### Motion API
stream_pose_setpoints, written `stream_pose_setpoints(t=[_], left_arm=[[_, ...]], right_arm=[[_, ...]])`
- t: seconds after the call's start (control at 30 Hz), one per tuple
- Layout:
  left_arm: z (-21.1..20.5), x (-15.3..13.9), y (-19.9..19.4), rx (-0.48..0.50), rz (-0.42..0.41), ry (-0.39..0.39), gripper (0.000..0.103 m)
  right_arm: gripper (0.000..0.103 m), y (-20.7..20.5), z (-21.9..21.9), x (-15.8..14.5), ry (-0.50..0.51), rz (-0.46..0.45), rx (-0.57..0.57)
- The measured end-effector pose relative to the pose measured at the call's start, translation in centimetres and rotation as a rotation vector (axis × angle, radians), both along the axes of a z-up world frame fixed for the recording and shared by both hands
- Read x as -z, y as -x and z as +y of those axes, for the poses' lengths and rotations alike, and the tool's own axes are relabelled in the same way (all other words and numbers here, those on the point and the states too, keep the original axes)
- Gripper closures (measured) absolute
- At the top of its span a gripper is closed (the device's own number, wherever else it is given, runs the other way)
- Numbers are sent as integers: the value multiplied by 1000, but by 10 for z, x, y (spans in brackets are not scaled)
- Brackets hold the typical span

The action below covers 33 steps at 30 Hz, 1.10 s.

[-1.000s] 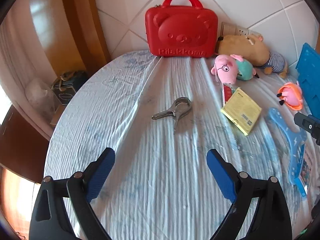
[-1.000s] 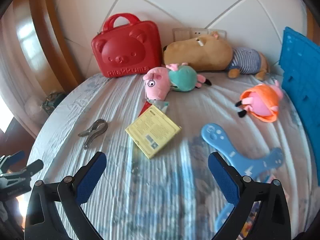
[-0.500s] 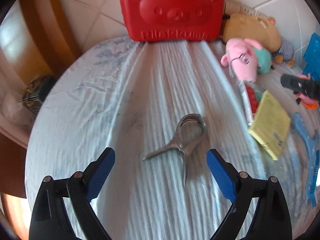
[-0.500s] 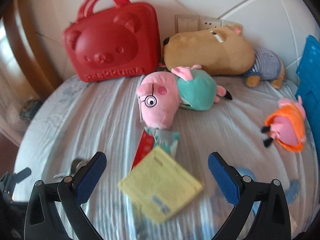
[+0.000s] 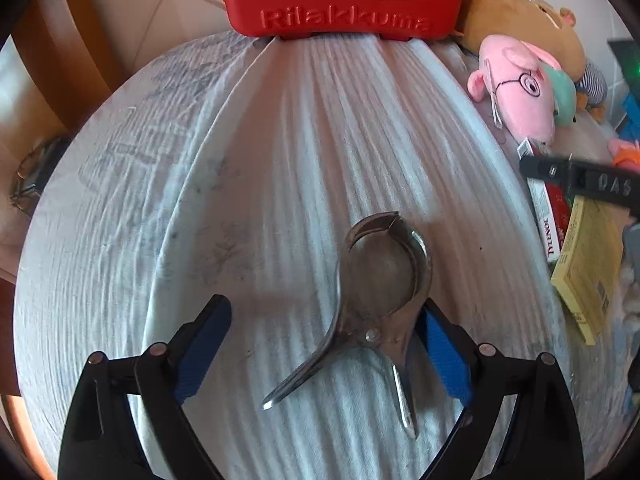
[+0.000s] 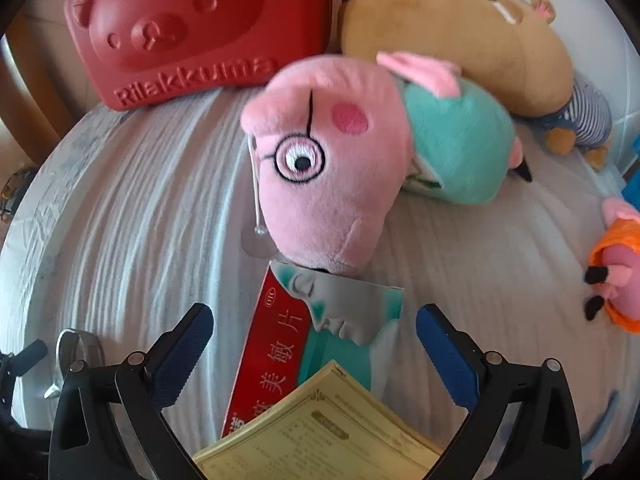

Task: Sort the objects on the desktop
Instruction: 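Grasp the silver spring clamp with left tool while right tool grasps the red-green medicine box, then carry the spring clamp with left tool while right tool carries the medicine box to the crate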

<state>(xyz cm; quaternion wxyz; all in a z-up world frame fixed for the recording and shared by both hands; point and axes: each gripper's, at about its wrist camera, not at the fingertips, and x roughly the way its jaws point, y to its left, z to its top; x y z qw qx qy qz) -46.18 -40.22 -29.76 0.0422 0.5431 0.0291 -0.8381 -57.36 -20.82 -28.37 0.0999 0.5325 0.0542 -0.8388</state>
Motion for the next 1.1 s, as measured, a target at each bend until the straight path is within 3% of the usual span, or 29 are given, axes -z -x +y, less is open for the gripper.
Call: stream_pose_setpoints(t=[0.1,0.13,0.2,0.33,0.4,0.47,0.53,0.6,0.7,0.87,1.1], left_arm=[[3,-2,-1,1,2,-9,22],[5,-3,-1,5,2,-12,28],[6,-4,-2,9,5,-12,31],[6,-4,2,4,2,-7,30],[5,-4,6,1,1,2,24],[3,-2,12,-1,3,1,21],[2,-1,14,0,5,-7,21],[3,-1,13,8,12,-11,26],[5,-6,12,11,16,-26,59],[9,-17,5,14,30,-30,59],[21,-53,-6,19,105,-24,59]], right_arm=[[26,-3,0,8,-11,-33,-15],[25,-5,0,9,-14,-34,-19],[26,-10,1,7,2,-32,-26],[25,-12,7,8,22,-34,-25],[24,-12,8,8,20,-35,-27],[17,-12,8,9,17,-34,-31],[4,-12,7,13,9,-37,-32],[4,-15,5,14,-8,-26,-47],[25,-23,6,8,-11,6,-57],[26,-30,16,-8,47,34,-50],[26,-46,25,-51,120,147,-52]])
